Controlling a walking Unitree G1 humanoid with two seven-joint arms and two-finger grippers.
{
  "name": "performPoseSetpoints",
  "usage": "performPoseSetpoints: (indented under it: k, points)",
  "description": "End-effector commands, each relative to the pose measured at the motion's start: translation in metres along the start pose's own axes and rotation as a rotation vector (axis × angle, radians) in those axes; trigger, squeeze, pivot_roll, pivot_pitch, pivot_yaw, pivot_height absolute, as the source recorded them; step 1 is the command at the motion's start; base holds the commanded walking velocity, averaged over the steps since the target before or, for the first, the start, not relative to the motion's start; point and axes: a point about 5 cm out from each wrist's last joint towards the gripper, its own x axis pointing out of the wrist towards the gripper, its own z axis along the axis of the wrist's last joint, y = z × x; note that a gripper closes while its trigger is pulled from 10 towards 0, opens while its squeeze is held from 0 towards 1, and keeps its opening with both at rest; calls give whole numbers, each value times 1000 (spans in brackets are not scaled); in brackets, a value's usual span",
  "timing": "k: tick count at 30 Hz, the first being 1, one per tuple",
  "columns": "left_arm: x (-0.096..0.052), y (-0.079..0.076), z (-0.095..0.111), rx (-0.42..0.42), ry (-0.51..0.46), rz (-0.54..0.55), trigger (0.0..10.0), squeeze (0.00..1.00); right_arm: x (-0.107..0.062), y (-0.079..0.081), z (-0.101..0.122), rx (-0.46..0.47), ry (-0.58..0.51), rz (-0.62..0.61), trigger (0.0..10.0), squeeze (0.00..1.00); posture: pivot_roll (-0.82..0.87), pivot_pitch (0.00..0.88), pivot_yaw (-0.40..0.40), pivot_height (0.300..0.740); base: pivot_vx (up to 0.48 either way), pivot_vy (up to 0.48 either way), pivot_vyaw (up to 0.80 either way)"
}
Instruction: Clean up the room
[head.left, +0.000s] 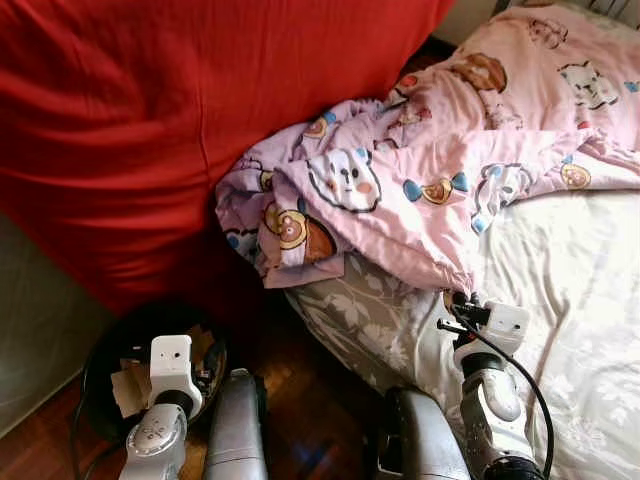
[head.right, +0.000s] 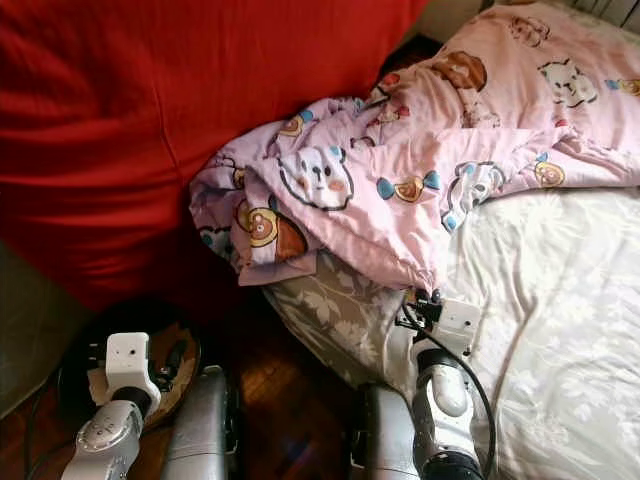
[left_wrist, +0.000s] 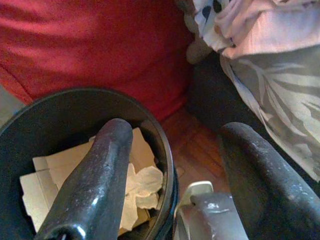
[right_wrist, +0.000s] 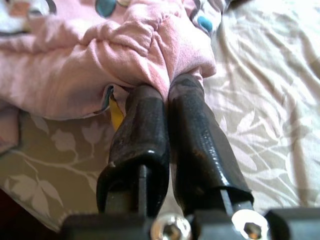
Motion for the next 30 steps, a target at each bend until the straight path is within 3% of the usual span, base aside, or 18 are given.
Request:
performPoseSetpoints:
  k: [1,8,12,20,30]
  points:
    - [-4,6,-10,5,34,17,10000,0,-4,-5,-3,13,20,-29,10000,0,62,165,-7,630,0,0,0]
    - [-4,10,-27,8,95,49,10000,0,-2,-1,-5,11,33,-38,10000,0,53,148,-2,670,0,0,0]
    - [-8,12,-37,19,136,55,10000,0,-2,-7,-1,4,9,-74,10000,0,52,135,-2,690,0,0,0]
    - [-28,25,-67,31,258,88,10000,0,-1,-11,3,-8,-3,-82,10000,0,54,116,-5,740,0,0,0]
    - [-46,27,-93,16,386,130,10000,0,0,-12,4,-26,-1,-86,10000,0,55,103,-11,740,0,0,0]
